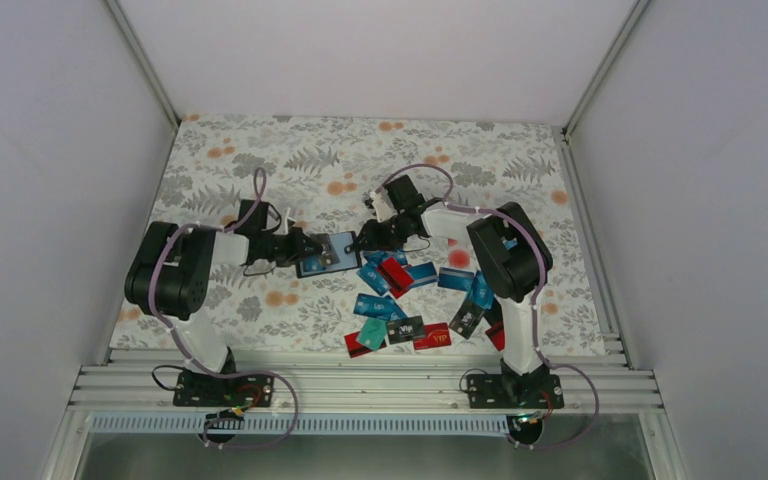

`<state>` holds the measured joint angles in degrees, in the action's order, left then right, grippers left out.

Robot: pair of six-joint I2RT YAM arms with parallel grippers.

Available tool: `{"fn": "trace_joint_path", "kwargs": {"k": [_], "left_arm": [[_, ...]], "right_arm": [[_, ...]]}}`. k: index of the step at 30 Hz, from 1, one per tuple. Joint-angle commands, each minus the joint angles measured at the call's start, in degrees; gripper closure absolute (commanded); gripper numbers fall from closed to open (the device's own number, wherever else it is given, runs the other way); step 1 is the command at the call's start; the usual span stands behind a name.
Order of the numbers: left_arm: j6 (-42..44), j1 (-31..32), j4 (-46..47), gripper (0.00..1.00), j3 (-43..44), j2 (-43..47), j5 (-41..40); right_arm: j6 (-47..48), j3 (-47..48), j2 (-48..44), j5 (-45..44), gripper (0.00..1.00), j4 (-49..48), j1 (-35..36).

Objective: Put the credit cards into the card holder

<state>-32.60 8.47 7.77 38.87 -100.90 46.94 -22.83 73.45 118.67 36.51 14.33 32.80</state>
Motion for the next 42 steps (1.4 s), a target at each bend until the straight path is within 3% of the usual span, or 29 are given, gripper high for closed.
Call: {"fn": "trace_joint_path", "kwargs": {"k": [1, 16, 42], "left_arm": [[3.0, 0.1, -6.8, 0.98, 1.2, -2.2, 0.1], [5.3, 0.2, -13.9, 0.98, 4.3, -3.1, 2.2], [4.9, 4.6, -13.5, 0.98, 11.5, -10.2, 2.4]], "right_arm": [[0.5, -0.5, 0.7, 1.2, 0.75, -1.5, -0.3], [0.6, 0.1, 0.8, 1.8, 0.74, -1.8, -0.5], [0.7, 0.1, 0.3, 3.0, 0.75, -1.9, -0.5]]}}
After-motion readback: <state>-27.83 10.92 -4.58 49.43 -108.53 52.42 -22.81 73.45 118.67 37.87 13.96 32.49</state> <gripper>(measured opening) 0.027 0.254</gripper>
